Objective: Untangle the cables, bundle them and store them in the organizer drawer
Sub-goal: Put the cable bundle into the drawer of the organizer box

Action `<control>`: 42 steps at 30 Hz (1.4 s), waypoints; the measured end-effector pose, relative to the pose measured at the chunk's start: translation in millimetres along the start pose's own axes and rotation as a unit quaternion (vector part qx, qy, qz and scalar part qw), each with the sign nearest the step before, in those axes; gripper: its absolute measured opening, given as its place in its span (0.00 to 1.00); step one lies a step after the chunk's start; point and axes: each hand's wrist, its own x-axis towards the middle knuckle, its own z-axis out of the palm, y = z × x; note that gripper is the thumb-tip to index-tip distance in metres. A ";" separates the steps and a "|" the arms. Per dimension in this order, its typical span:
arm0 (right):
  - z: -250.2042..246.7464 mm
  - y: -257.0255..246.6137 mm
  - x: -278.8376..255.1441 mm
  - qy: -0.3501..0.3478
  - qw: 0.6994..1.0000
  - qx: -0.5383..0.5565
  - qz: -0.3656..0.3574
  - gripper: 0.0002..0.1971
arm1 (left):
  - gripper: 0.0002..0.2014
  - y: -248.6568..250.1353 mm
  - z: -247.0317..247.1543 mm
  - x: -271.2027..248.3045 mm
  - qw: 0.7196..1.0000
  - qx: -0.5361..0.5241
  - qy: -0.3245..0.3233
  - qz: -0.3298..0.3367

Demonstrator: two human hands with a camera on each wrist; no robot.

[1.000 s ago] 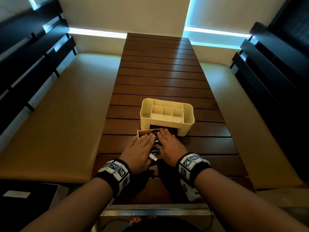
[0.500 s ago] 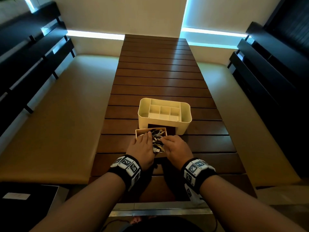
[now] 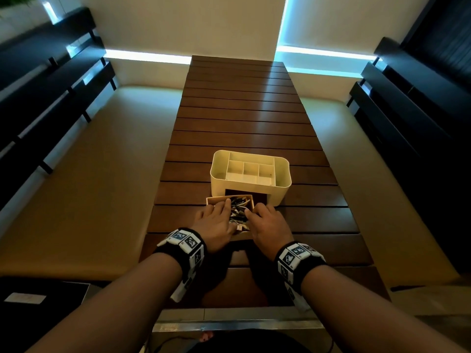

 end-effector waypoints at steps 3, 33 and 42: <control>0.2 -2.2 -2.7 -0.030 0.996 0.077 0.020 0.17 | 0.35 1.3 5.6 3.7 0.999 0.022 0.031 -0.009; -0.7 -12.8 21.1 -0.240 0.966 0.070 0.071 0.32 | 0.48 8.6 10.5 5.8 0.994 -0.081 0.049 -0.050; 1.4 -17.3 17.9 -0.226 0.972 0.015 0.067 0.33 | 0.33 -16.4 17.7 -19.7 0.963 -0.165 0.209 0.044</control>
